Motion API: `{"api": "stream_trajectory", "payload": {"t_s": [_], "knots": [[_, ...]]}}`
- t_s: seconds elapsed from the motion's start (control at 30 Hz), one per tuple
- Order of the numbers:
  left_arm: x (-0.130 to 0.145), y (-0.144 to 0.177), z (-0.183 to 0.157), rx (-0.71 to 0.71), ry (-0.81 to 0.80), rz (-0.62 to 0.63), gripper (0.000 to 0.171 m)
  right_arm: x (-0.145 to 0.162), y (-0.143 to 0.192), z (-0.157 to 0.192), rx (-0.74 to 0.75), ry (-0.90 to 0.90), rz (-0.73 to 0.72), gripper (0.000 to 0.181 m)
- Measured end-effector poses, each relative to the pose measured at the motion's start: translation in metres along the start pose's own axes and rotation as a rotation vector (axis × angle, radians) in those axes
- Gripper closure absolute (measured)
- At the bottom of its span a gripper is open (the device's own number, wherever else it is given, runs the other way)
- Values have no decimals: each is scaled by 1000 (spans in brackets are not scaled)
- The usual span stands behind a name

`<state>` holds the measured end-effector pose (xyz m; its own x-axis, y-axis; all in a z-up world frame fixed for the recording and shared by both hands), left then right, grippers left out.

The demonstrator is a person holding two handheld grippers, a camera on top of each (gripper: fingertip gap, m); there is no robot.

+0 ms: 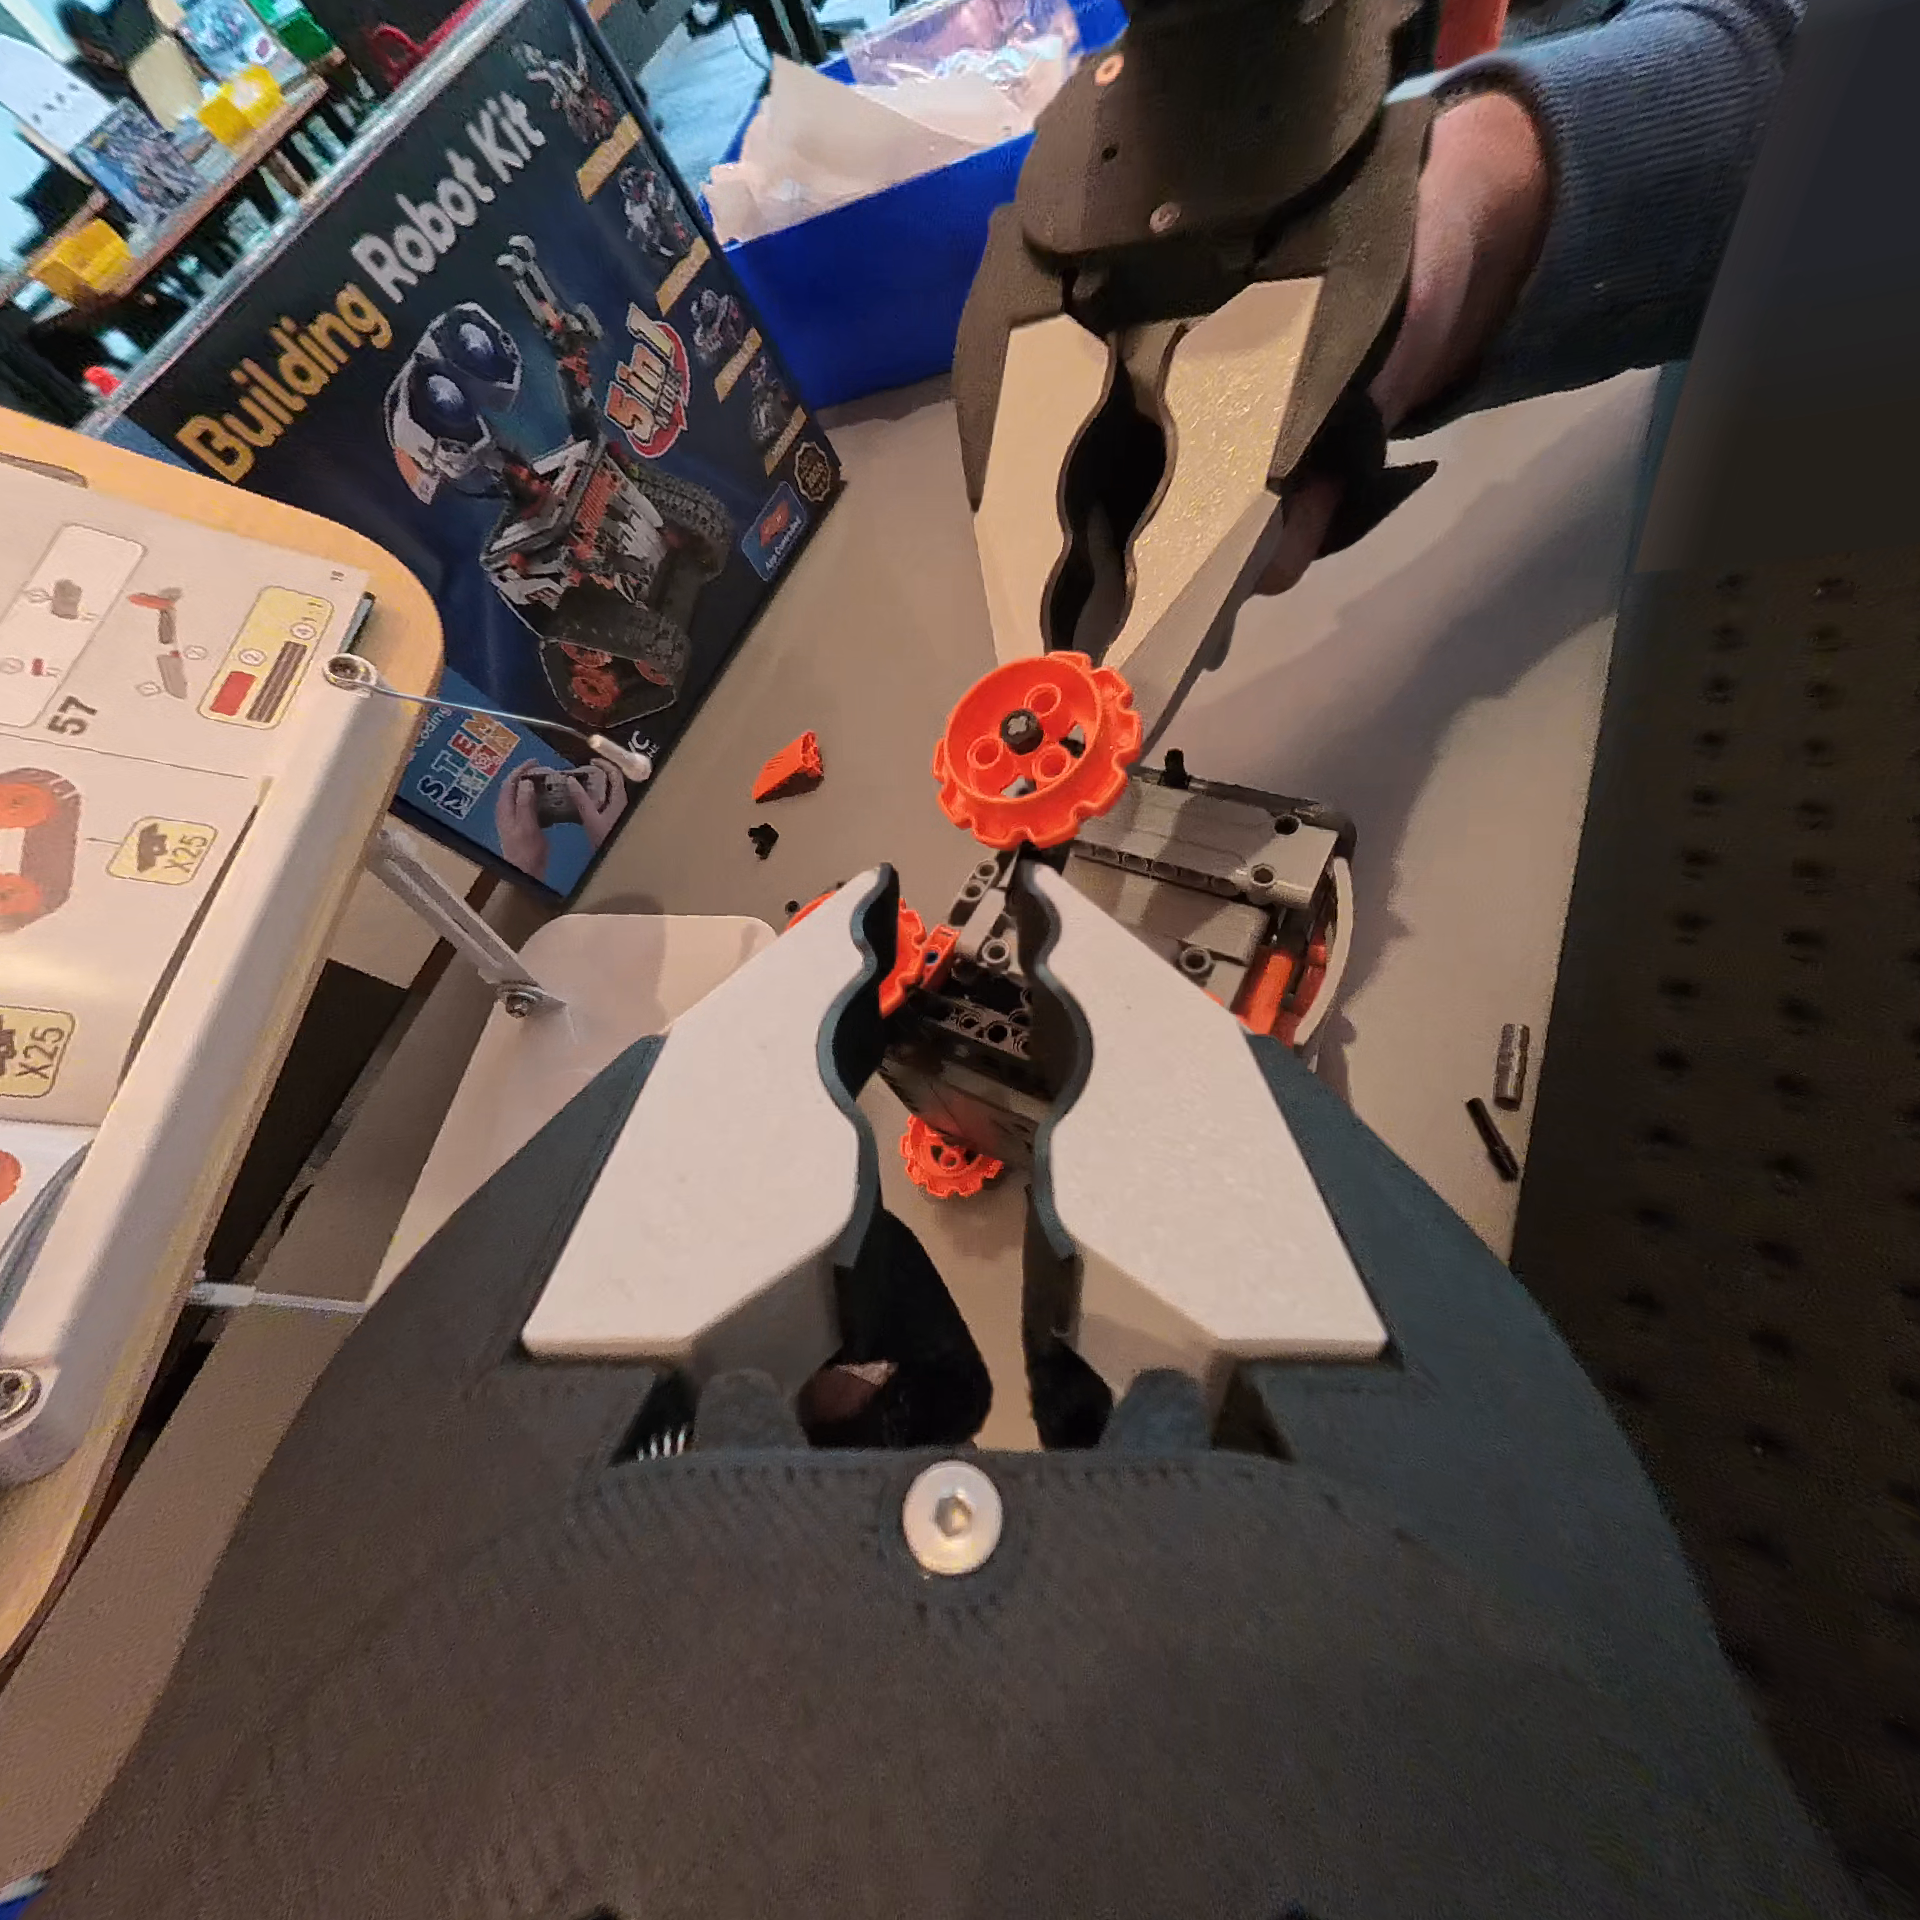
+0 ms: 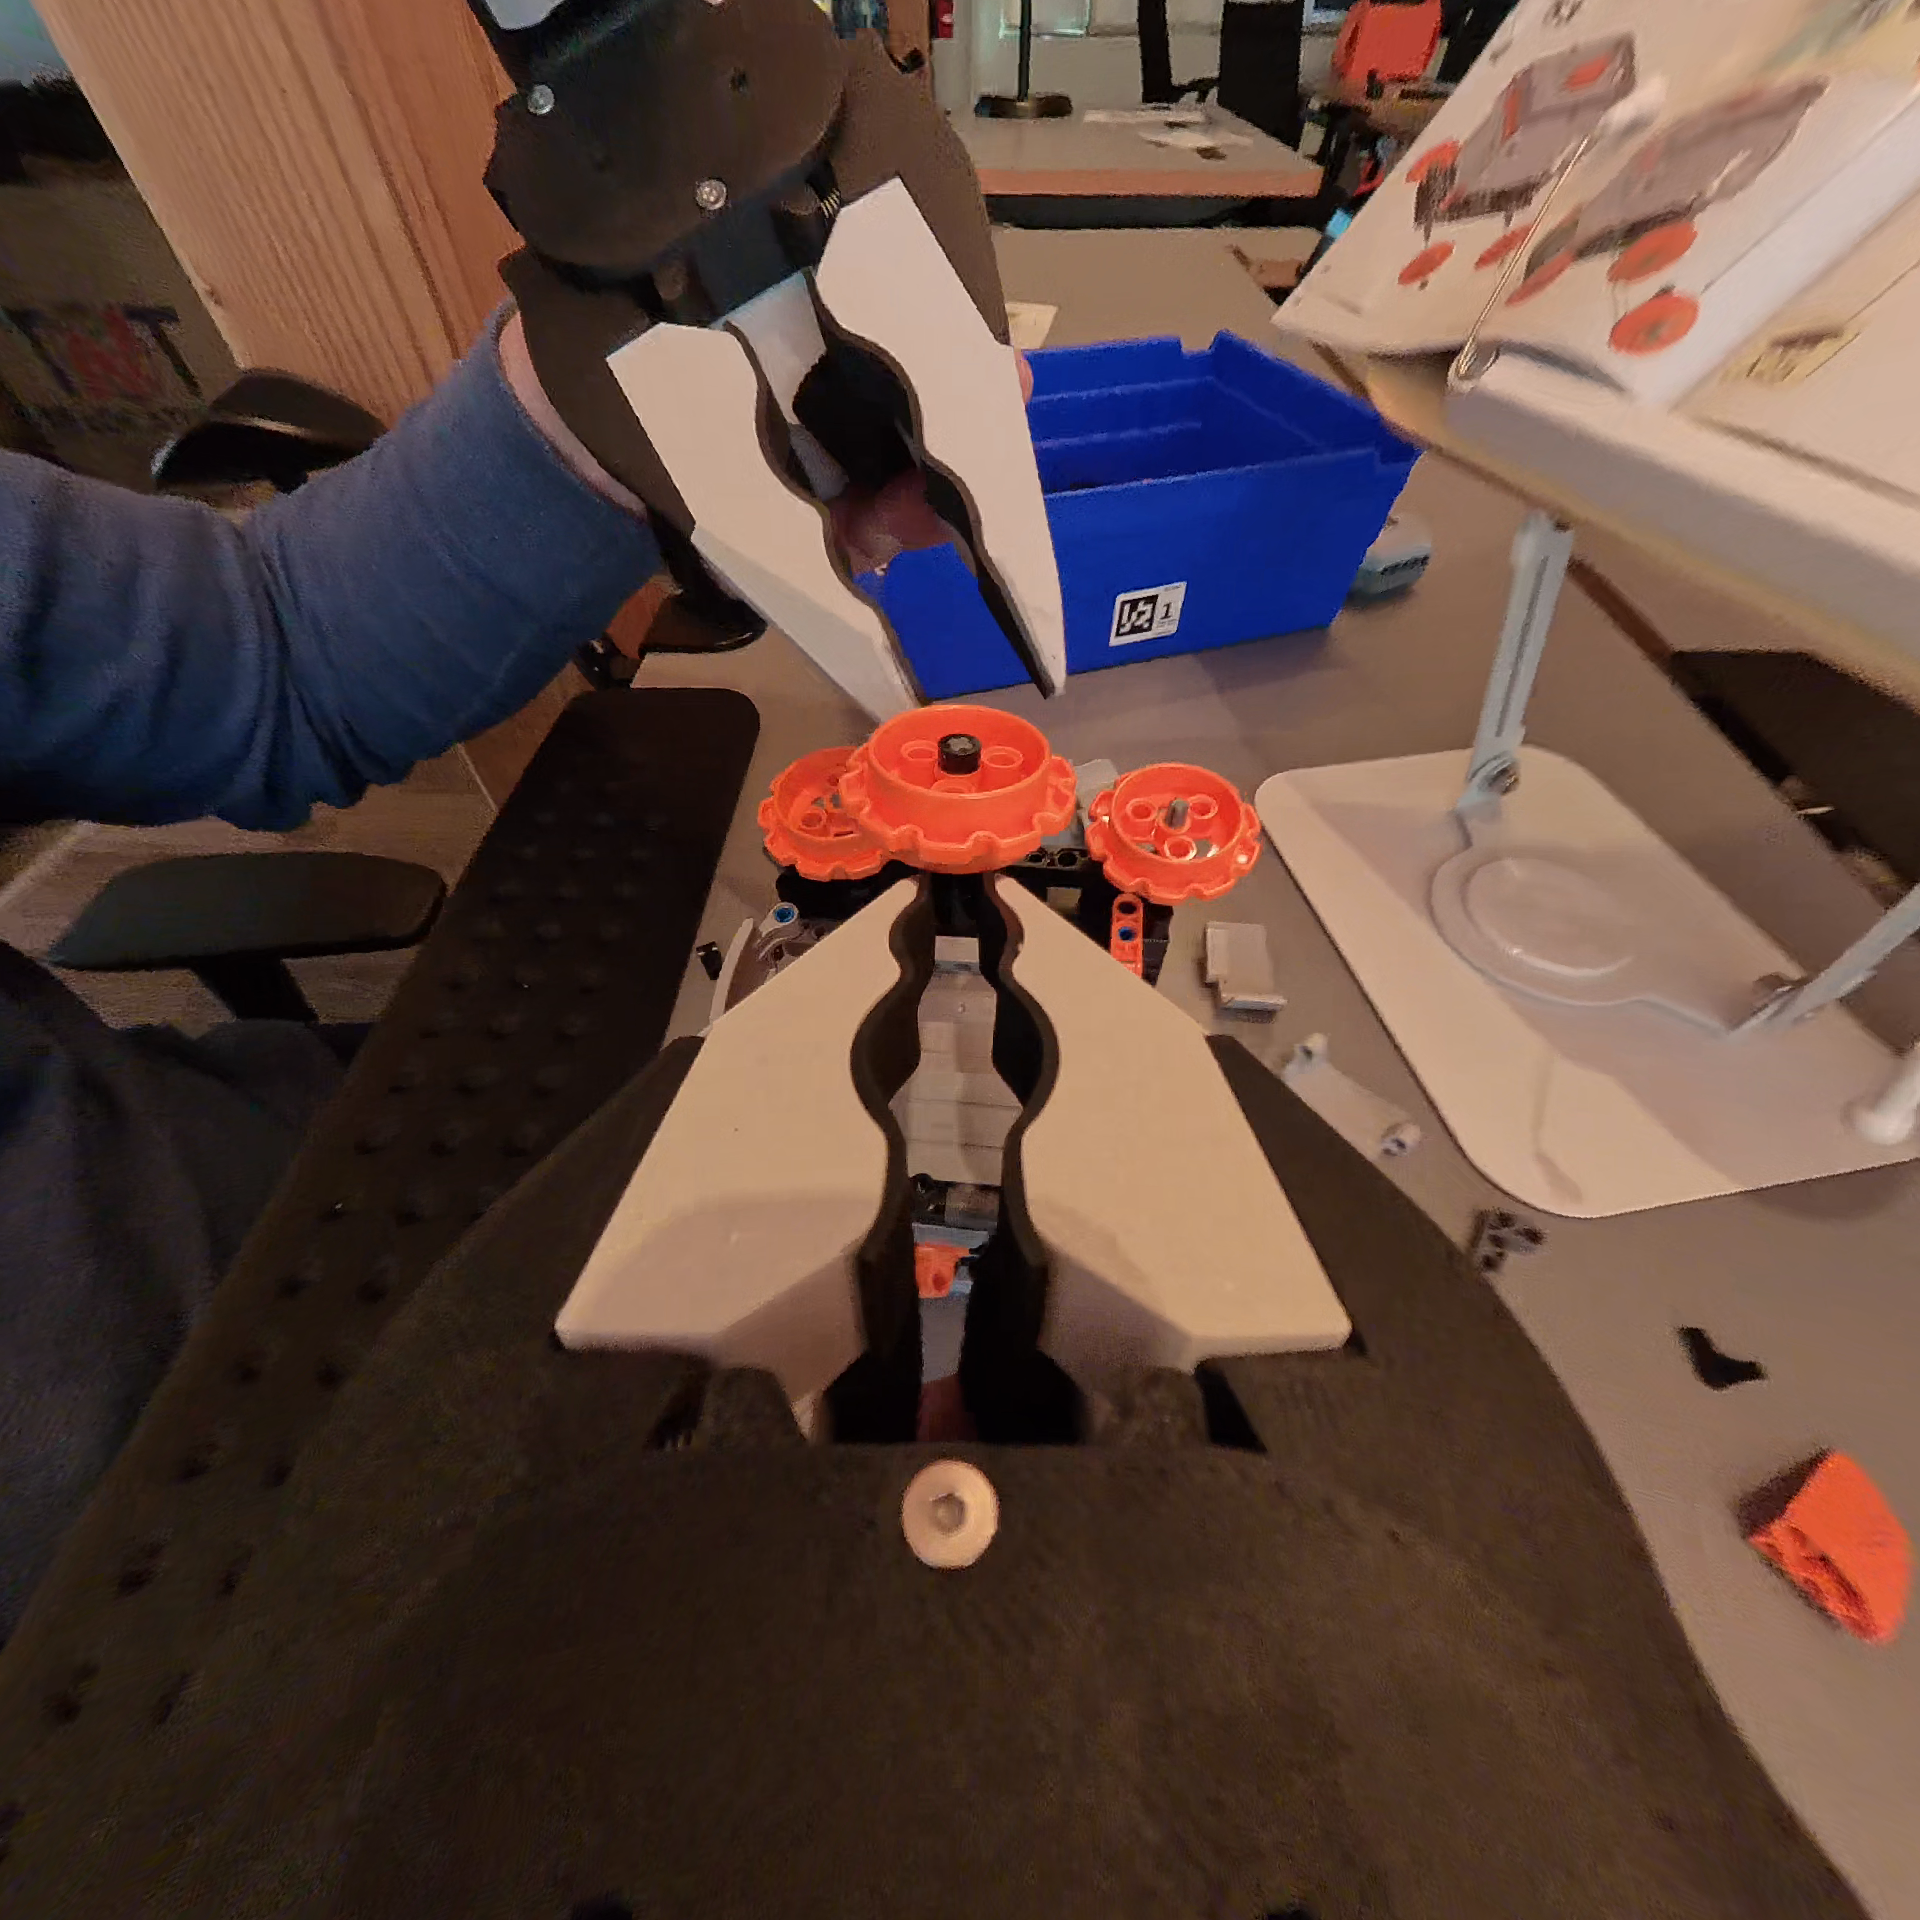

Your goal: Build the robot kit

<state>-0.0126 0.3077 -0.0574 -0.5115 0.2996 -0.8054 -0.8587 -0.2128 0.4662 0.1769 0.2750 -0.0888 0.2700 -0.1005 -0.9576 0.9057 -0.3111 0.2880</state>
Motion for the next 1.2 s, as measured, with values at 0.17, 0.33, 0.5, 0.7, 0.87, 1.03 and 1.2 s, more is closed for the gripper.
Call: {"api": "stream_trajectory", "payload": {"t_s": [0.17,0.33,0.5,0.7,0.87,1.03,1.2], "knots": [[15,-10,3,18,-1,42,161,10,-11,-8,5,-68,33,176],[26,-15,4,41,-11,70,168,13,-17,-8,12,-59,51,176],[28,-17,3,51,-32,68,171,12,-21,-4,42,-13,91,176],[30,-18,3,43,-50,79,171,11,-24,-3,67,24,118,176],[32,-18,5,35,-55,71,171,9,-25,-3,86,72,137,176],[33,-17,4,31,-47,54,171,10,-26,-1,95,108,150,176],[35,-17,5,13,-42,38,170,10,-28,-3,86,110,175,176]]}}
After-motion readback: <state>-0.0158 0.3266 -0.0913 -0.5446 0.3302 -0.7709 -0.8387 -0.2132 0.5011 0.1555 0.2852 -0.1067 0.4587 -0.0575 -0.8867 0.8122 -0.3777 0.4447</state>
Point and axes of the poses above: each gripper's, where its closed fingertips meet, y back along the fingers, x out of its underside, z = x × y across the jaws, the point moved 10 cm from there along y, back along the fingers, and after that the axes turned 2 degrees about -x, right-handed, at the moved point
